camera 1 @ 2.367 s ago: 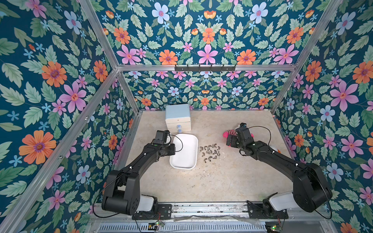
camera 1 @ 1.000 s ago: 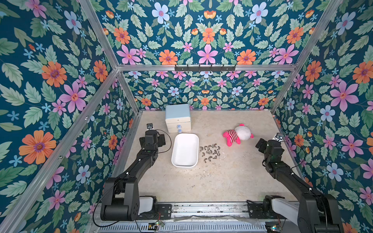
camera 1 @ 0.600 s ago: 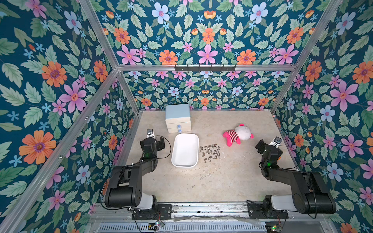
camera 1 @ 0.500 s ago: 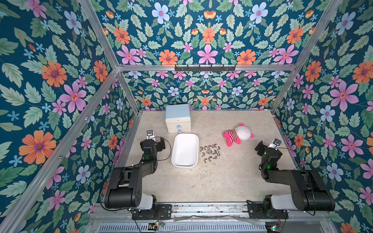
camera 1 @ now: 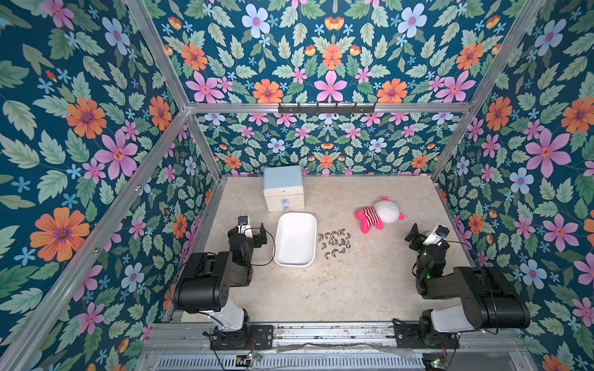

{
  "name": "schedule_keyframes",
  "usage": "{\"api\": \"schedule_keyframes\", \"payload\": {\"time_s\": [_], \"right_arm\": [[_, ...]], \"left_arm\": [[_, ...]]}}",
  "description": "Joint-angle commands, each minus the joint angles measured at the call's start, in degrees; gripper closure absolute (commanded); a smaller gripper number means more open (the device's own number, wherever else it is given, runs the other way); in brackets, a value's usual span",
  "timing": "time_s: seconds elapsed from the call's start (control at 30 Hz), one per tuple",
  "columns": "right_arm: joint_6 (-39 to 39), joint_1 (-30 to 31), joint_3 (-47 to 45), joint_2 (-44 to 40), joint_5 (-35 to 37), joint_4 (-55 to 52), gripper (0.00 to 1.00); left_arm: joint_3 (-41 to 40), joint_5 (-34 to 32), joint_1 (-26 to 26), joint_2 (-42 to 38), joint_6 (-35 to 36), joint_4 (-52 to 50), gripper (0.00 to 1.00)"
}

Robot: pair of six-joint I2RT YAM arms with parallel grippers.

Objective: Take out the wing nut from the storage box
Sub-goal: Reset both arms

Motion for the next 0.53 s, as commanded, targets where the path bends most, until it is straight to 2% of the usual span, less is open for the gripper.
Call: {"api": "schedule_keyframes", "payload": {"time_s": [0.0,0.5], "right_arm": [[-0.5,0.0,0.0,0.1,-0.2,3.0,0.01],[-0.4,0.0,0.0,0.1,-0.2,3.0,0.01]], "left_arm": [[0.7,-2.1,0.2,-0.1,-0.5,0.8,0.0],[0.9,-1.8,0.3,0.0,-0.5,0.6,0.0]]}}
